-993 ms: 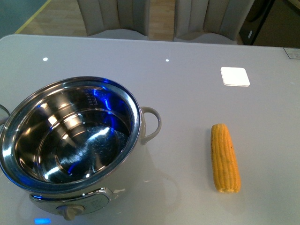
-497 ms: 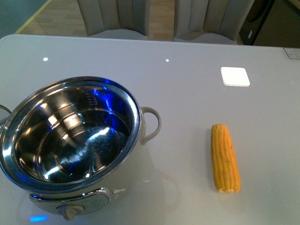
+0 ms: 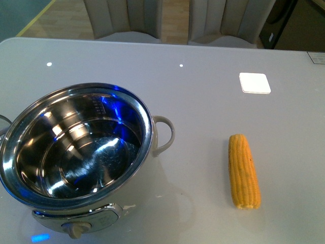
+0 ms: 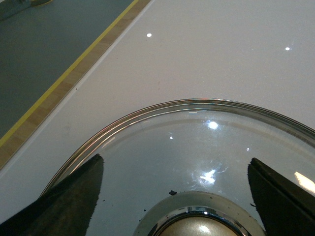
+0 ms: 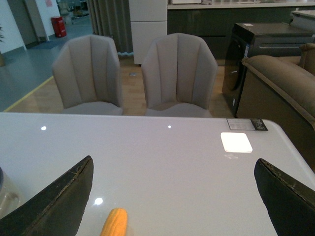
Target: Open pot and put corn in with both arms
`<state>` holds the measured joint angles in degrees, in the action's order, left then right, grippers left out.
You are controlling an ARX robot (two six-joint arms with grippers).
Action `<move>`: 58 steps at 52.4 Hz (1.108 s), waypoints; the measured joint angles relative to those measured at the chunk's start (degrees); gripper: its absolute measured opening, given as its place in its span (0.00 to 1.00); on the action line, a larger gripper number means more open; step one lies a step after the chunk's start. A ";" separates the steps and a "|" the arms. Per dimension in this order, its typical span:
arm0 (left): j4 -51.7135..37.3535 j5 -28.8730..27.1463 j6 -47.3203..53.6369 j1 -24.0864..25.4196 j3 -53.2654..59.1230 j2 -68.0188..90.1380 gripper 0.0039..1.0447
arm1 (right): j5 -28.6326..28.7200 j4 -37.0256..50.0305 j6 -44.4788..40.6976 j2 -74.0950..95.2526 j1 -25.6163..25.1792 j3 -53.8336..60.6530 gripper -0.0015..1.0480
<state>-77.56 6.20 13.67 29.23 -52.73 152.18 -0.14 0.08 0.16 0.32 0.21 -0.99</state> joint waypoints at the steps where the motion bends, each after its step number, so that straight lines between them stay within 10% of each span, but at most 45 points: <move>1: 0.00 -0.02 0.04 0.00 0.44 -0.42 0.94 | 0.00 0.00 0.00 0.00 -0.02 0.00 0.92; 58: 21.35 15.39 -7.87 2.82 33.51 -74.66 0.94 | 0.00 0.00 0.00 0.00 -0.02 0.00 0.92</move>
<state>-56.21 21.58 5.80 32.05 -19.22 77.52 -0.14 0.08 0.16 0.32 0.19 -0.99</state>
